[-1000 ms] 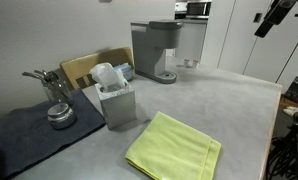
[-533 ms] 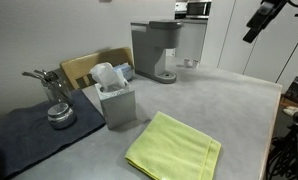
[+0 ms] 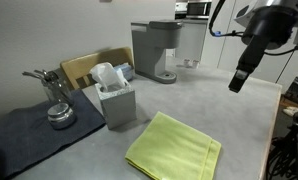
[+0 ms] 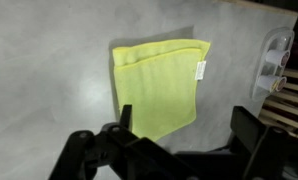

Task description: Fold the cloth on the table

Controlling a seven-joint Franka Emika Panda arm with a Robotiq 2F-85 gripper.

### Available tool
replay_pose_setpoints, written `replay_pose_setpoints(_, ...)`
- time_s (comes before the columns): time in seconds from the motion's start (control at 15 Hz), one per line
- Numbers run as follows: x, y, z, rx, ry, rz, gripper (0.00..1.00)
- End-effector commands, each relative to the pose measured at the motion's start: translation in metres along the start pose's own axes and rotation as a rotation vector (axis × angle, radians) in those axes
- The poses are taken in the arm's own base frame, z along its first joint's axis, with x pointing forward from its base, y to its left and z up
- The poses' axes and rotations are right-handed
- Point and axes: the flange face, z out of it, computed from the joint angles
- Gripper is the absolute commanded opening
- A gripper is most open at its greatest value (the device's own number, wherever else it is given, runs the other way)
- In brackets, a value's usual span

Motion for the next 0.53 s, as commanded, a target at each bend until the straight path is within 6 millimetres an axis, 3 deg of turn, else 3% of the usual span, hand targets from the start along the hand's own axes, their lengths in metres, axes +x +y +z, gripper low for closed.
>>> replay_pose_setpoints(0.0,0.000,0.000,0.009,0.007,-0.026,-0.007,1.00)
replay_pose_setpoints(0.13,0.004,0.001,0.019,0.003,-0.050,-0.011,1.00)
replay_pose_setpoints(0.47,0.006,0.002,0.019,0.016,-0.024,-0.027,1.00)
